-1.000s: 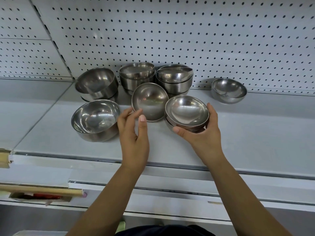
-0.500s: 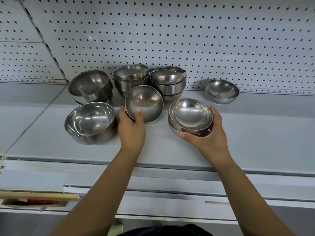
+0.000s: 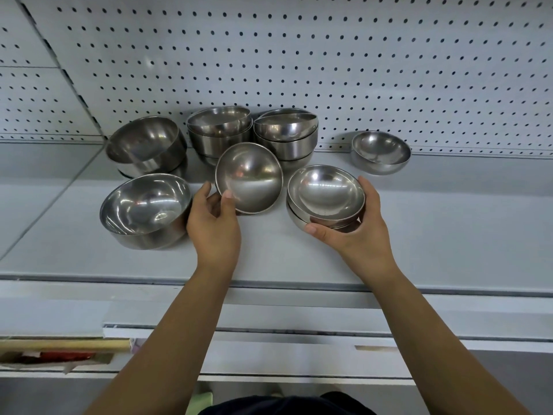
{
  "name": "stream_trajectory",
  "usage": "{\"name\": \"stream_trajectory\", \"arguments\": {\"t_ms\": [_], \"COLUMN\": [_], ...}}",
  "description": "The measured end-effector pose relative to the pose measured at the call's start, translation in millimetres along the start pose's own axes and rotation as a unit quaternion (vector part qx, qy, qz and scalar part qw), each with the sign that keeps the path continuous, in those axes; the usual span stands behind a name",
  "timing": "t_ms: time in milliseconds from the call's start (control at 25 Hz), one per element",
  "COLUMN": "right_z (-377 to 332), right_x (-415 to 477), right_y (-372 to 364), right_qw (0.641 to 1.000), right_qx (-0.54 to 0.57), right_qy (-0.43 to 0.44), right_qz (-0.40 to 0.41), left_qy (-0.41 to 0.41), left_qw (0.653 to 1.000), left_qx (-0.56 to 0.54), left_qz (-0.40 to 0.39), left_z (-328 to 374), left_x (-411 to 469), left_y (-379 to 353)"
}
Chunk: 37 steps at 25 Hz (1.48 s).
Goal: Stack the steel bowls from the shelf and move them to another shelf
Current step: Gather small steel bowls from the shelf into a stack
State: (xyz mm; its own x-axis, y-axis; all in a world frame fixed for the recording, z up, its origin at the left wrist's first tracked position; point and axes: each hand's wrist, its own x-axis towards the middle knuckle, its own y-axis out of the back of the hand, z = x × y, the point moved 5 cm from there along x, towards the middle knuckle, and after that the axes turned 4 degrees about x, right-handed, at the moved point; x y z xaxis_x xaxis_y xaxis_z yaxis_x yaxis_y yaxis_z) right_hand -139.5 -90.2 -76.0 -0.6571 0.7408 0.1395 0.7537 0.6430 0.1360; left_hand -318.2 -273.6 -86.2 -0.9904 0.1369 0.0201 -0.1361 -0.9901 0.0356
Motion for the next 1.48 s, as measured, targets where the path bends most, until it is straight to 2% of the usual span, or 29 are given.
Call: {"name": "stream_trajectory", "arguments": {"t_ms": [400, 520, 640, 800, 880, 1080, 1280, 1480], "right_z": [1.7, 1.5, 1.1, 2.3, 3.2, 0.6, 1.3, 2.5], "right_x": [0.4, 0.7, 0.9, 1.5, 1.9, 1.4, 1.7, 1.0], "right_y": [1.7, 2.7, 3.0, 3.6, 4.2, 5.6, 7.4, 7.8], "right_qw": [1.0, 1.0, 1.0, 0.998, 0.997, 0.996, 0.996, 0.996], "right_qx": [0.007, 0.009, 0.017, 0.038, 0.054, 0.067, 0.076, 0.084], "right_qy": [0.002, 0.005, 0.004, -0.002, -0.005, 0.01, 0.019, 0.008], "right_qz": [-0.011, -0.016, -0.025, -0.048, -0.051, -0.05, -0.043, -0.031], "left_qy": [0.006, 0.007, 0.036, 0.074, 0.07, 0.066, 0.04, 0.051], "left_qw": [0.991, 0.984, 0.98, 0.971, 0.971, 0.969, 0.972, 0.971], "left_qx": [-0.125, -0.176, -0.189, -0.135, -0.092, -0.009, 0.057, 0.006], "left_qz": [0.057, 0.033, -0.043, -0.182, -0.211, -0.237, -0.225, -0.234], "left_z": [25.9, 45.7, 53.9, 60.3, 66.3, 75.2, 66.3, 40.1], "left_x": [-7.9, -11.5, -12.5, -11.9, -10.4, -9.6, -16.5, -27.6], "left_y": [-10.5, -18.2, -27.1, -41.5, -45.3, -52.7, -60.1, -66.4]}}
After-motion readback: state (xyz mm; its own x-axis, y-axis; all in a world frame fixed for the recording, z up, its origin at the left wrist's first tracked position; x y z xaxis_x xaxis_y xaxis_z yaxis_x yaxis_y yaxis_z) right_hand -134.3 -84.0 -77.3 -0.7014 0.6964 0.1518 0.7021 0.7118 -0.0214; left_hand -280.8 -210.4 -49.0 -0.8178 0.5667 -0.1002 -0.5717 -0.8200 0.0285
